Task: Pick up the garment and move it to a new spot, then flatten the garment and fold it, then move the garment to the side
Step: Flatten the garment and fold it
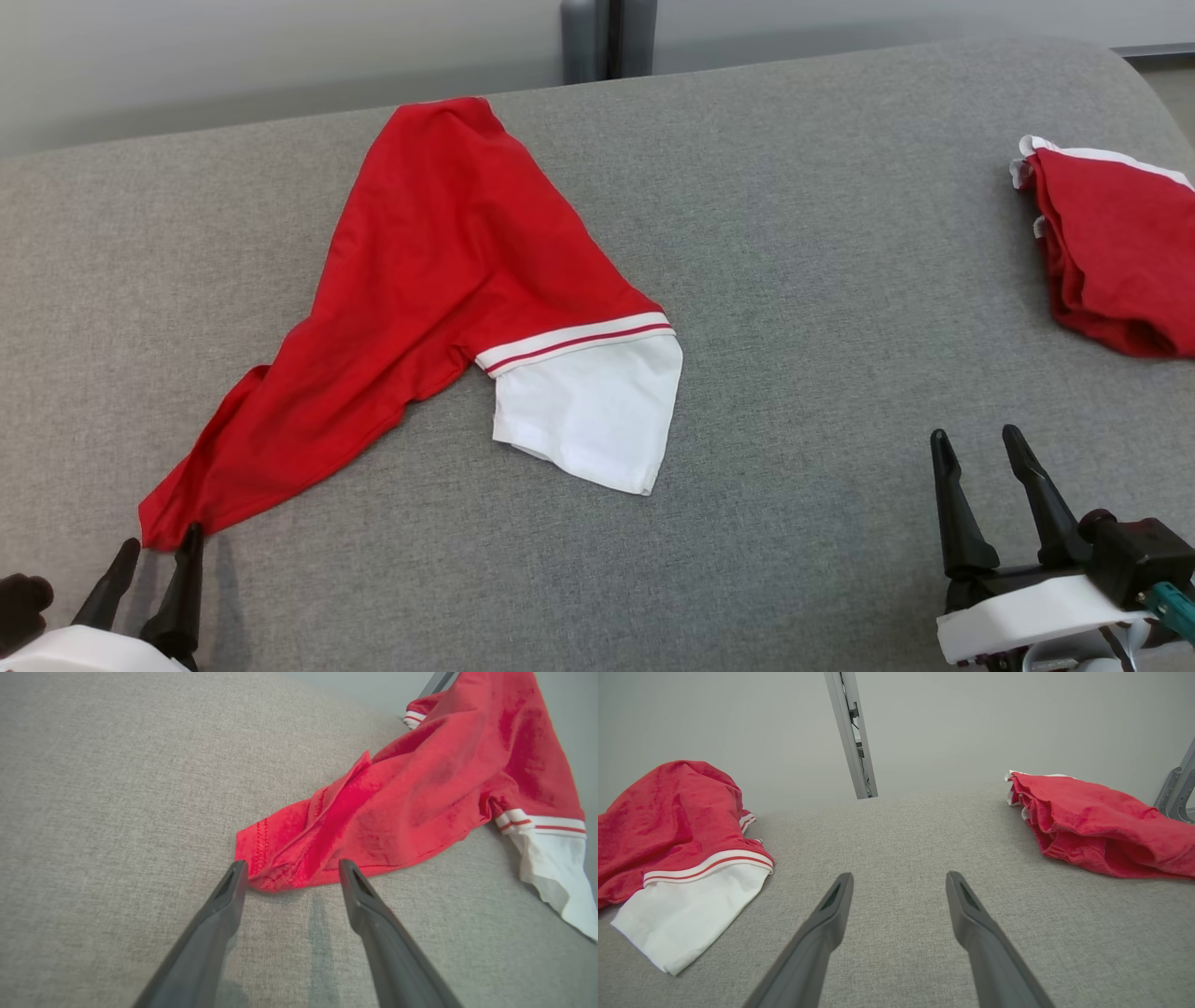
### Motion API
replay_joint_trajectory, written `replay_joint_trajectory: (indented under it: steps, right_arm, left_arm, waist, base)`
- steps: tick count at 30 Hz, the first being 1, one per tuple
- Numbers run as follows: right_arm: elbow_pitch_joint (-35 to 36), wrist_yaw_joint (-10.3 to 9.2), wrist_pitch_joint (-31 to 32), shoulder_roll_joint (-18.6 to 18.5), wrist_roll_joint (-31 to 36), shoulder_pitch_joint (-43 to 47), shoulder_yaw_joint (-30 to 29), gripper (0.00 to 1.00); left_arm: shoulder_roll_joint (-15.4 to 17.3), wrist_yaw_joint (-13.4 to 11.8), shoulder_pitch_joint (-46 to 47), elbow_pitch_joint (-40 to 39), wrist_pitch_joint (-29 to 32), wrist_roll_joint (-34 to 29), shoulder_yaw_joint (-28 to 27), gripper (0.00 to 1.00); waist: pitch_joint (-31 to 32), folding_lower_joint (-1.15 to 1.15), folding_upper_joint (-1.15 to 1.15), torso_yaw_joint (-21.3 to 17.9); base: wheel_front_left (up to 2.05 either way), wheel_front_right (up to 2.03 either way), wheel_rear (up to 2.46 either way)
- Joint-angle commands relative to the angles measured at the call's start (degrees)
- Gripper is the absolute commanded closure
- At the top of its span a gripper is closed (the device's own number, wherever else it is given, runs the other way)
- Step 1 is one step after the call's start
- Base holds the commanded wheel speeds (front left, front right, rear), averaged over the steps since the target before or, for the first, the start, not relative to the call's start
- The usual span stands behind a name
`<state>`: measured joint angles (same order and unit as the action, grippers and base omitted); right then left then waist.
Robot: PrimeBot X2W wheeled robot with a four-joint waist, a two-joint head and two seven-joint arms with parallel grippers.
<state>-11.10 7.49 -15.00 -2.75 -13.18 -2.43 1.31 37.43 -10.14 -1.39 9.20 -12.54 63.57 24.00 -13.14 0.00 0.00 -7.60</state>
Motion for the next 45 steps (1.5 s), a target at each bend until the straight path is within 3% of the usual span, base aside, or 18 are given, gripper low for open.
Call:
replay_joint_trajectory:
  steps: [1, 2, 3, 4, 6, 7, 13, 22, 29, 30, 32, 38, 41, 45]
  right_arm:
    - [0.1, 0.00, -0.3, -0.3, 0.2, -0.2, -0.1, 0.00]
    - [0.2, 0.01, -0.3, -0.3, 0.2, -0.1, -0.2, 0.00]
    - [0.2, 0.01, -0.3, -0.3, 0.2, 0.0, -0.2, 0.00]
    - [0.2, 0.01, -0.3, -0.3, 0.2, 0.0, -0.2, 0.00]
    - [0.1, 0.01, -0.3, -0.3, 0.2, 0.0, -0.1, 0.00]
    - [0.0, 0.01, -0.3, -0.3, 0.1, -0.1, -0.1, 0.00]
    - [0.0, 0.01, -0.3, -0.3, 0.1, 0.3, -0.7, 0.00]
    - [0.3, 0.01, -0.3, -0.3, 0.7, 0.8, -1.5, 0.00]
    - [-0.3, 0.00, -0.3, -0.3, 0.9, 0.4, -0.9, 0.00]
    - [-0.4, 0.01, -0.3, -0.3, 0.9, 0.3, -0.8, 0.00]
    - [-0.6, 0.01, -0.3, -0.3, 0.8, 0.1, -0.7, 0.00]
    - [0.4, 0.00, -0.3, -0.3, 1.4, 1.1, -1.9, 0.00]
    - [1.1, 0.01, -0.3, -0.3, 2.8, 1.9, -3.5, 0.00]
    - [2.8, 0.01, -0.3, -0.5, 5.4, 3.0, -5.8, 0.00]
  left_arm:
    - [0.1, 0.3, 1.5, 1.2, 0.0, -0.3, -0.1, 0.00]
    - [0.0, 0.6, 2.0, 2.1, 0.1, -0.2, -0.1, 0.01]
    - [-0.3, 0.9, 2.5, 2.9, 0.0, -0.1, -0.1, 0.45]
    - [-0.3, 0.9, 2.5, 2.9, 0.0, -0.1, -0.1, 0.45]
    - [-1.0, 1.8, 3.3, 4.5, 0.3, 0.9, -0.3, 0.91]
    - [-1.3, 2.6, 3.5, 5.1, 0.5, 1.4, -0.3, 1.00]
    - [-2.0, 6.2, 4.2, 7.8, 1.3, 4.0, -0.8, 1.00]
    - [-1.3, 8.0, 0.4, 5.9, 1.4, 9.1, -4.6, 1.00]
    - [-1.0, 5.6, 0.0, 4.2, 4.1, 8.6, -3.0, 1.00]
    - [-1.3, 5.3, 0.6, 4.5, 4.2, 8.4, -2.7, 0.75]
    - [-2.0, 4.4, 1.5, 6.0, 4.4, 8.1, -2.3, 0.00]
    - [-2.8, 1.8, 2.2, 9.0, -0.4, 5.7, -4.6, 0.00]
    - [-1.9, 0.3, 1.4, 7.5, -1.9, 2.4, -5.9, 0.00]
    - [-3.5, -2.0, 1.5, 3.5, -2.6, -5.1, -8.2, 0.00]
  waist:
    - [0.0, 0.00, 0.00, -0.1]
    - [0.0, 0.00, 0.00, -0.2]
    - [-0.1, 0.00, 0.00, -0.2]
    - [-0.1, 0.00, 0.00, -0.2]
    - [-0.1, 0.00, 0.00, -0.4]
    - [0.0, 0.00, 0.00, -0.4]
    - [0.4, 0.00, 0.00, -0.2]
    - [1.2, 0.00, 0.00, 1.4]
    - [1.1, 0.00, 0.00, 3.1]
    - [1.2, 0.00, 0.00, 3.2]
    - [1.4, 0.00, 0.00, 3.4]
    - [3.7, 0.00, 0.00, 3.6]
    - [5.2, 0.00, 0.00, 4.2]
    - [7.4, 0.00, 0.00, 5.6]
  base:
    - [0.00, 0.00, 0.00]
    - [0.00, 0.00, 0.00]
    - [0.00, 0.00, 0.00]
    - [0.00, 0.00, 0.00]
    - [0.00, 0.00, 0.00]
    - [0.00, 0.00, 0.00]
    - [0.00, 0.00, 0.00]
    - [0.00, 0.00, 0.00]
    - [0.00, 0.00, 0.00]
    - [0.00, 0.00, 0.00]
    - [0.00, 0.00, 0.00]
    - [0.00, 0.00, 0.00]
    - [0.00, 0.00, 0.00]
    - [0.00, 0.00, 0.00]
